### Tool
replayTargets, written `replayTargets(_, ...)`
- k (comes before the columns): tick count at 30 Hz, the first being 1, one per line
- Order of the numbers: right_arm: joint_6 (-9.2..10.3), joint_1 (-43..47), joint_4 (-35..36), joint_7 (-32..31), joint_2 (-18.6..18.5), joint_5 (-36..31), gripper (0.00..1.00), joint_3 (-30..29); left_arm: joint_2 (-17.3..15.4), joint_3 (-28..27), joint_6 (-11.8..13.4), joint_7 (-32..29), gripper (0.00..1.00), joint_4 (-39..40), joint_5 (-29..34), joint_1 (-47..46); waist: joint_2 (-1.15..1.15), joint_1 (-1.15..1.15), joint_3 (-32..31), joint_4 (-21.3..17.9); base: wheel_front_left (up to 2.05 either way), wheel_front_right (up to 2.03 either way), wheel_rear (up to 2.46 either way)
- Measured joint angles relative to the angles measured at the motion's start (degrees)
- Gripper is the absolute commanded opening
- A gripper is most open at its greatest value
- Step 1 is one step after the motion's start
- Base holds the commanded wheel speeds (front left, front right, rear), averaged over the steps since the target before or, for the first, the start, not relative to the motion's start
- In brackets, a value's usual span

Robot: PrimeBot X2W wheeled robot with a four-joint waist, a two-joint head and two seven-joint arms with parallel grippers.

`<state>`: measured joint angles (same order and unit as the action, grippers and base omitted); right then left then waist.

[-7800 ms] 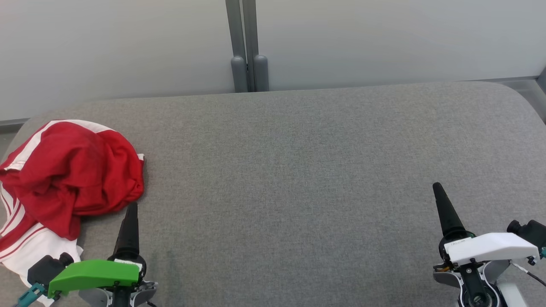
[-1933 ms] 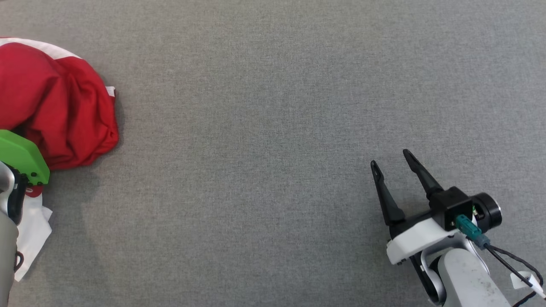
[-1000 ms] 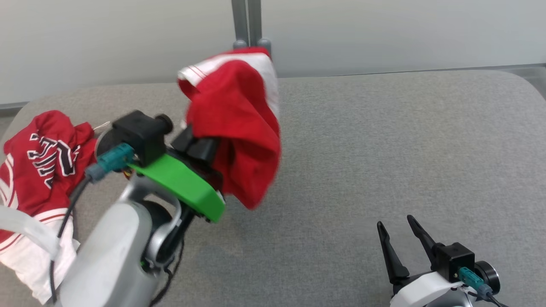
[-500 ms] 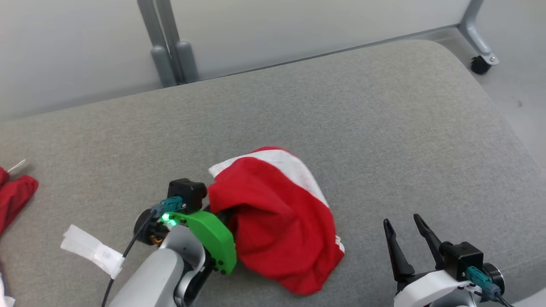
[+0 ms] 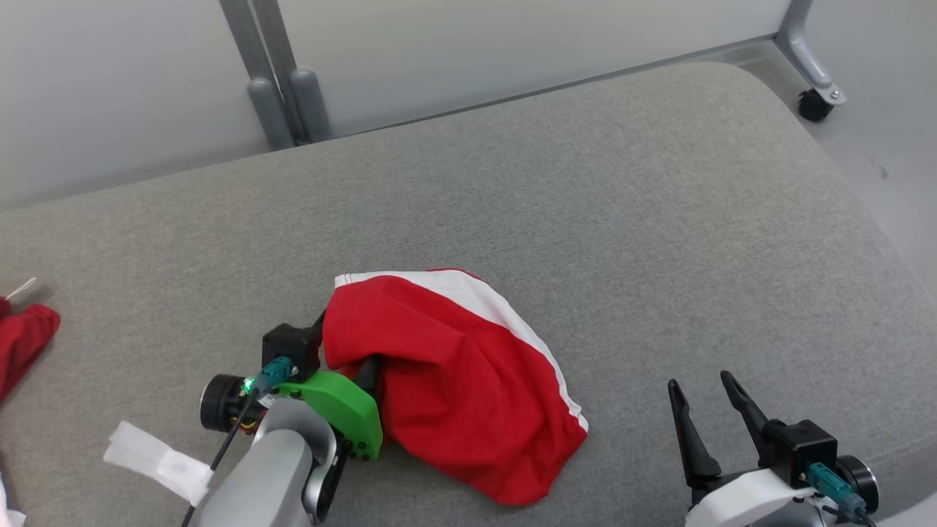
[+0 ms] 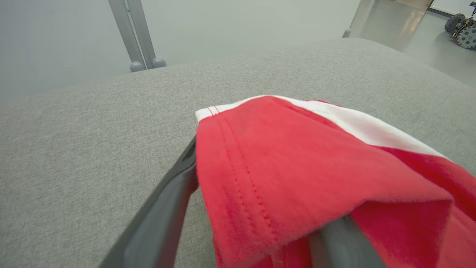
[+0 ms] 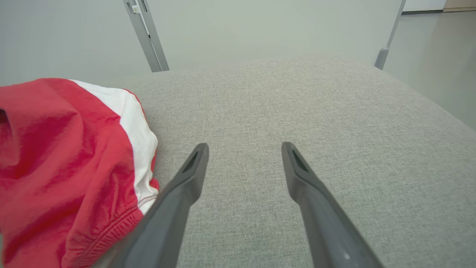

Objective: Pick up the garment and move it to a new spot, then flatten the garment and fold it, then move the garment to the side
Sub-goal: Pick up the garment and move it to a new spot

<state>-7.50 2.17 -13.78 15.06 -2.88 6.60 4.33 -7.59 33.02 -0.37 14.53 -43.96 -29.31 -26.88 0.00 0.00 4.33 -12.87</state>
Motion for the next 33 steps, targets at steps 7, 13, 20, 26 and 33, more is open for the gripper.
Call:
replayTargets(7,0.01,1.1,2.3,0.0,0.0,-3.3,1.00,-2.8,-1.1,-4.9,2.9,0.5,1.00,15.6,3.3,10.8,0.00,0.00,-2.5,4.3,0.00,0.00,0.00)
replayTargets(13,0.00,1.6,4.6,0.0,-0.1,-5.3,1.00,-5.4,-1.6,-11.6,4.9,0.5,1.00,28.9,5.8,22.3,0.00,0.00,-4.0,8.6,0.00,0.00,0.00)
replayTargets(20,0.01,2.9,6.5,0.0,-0.2,-6.0,1.00,-9.5,-0.8,-18.9,3.4,0.6,1.00,35.0,9.6,31.6,0.00,0.00,-5.6,13.3,0.00,0.00,0.00)
replayTargets(26,0.00,3.7,6.4,0.0,-0.2,-6.8,1.00,-12.3,0.9,-25.5,-0.1,0.6,1.00,35.4,12.5,33.9,0.00,0.00,-6.9,16.2,0.00,0.00,0.00)
replayTargets(33,0.00,3.7,4.4,0.0,0.0,-7.7,1.00,-12.5,2.5,-30.9,-4.0,0.6,1.00,33.2,15.5,35.2,0.00,0.00,-7.6,15.8,0.00,0.00,0.00)
